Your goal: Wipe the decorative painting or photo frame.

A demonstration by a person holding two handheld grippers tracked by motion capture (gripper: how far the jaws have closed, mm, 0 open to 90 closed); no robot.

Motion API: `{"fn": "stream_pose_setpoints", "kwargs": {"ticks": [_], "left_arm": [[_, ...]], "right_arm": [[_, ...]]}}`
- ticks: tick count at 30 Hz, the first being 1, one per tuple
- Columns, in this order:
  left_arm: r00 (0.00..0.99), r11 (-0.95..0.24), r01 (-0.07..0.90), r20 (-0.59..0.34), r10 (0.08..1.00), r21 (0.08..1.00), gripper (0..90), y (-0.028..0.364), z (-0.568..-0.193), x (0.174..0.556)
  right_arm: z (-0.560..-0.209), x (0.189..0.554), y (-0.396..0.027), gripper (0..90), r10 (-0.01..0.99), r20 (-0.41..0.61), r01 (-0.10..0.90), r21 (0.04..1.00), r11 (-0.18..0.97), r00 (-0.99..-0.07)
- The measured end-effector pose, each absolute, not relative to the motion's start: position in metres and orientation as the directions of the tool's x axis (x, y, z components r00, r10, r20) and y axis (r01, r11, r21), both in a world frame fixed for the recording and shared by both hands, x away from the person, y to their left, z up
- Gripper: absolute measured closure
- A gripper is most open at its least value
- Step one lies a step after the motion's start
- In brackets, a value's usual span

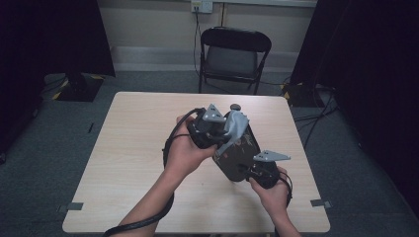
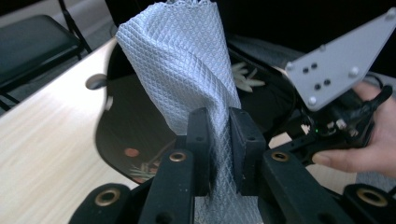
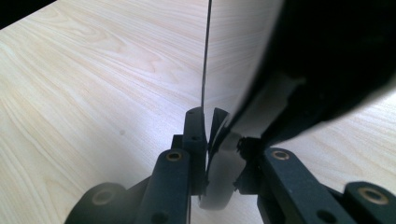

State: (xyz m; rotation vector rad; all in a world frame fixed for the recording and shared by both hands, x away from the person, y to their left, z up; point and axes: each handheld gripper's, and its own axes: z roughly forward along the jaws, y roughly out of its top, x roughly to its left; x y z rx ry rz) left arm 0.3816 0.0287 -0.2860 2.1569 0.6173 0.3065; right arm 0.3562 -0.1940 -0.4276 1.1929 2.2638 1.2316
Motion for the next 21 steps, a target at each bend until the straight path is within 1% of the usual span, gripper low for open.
{"fn": "stream_pose_setpoints", "kwargs": {"ticks": [10, 21], "left_arm": [[0.86, -0.563, 0.349, -0.017, 0.51, 0.749, 79.7, 0.025, -0.322, 0.382], [0.841, -0.561, 0.426, -0.082, 0.535, 0.71, 79.7, 0.028, -0.37, 0.383]], "right_arm": [[-0.428, 0.357, -0.194, 78.2, 0.783, 0.12, 0.526, 0.8, 0.287, -0.61], [-0.427, 0.357, -0.193, 78.2, 0.784, 0.121, 0.528, 0.799, 0.287, -0.609]]}}
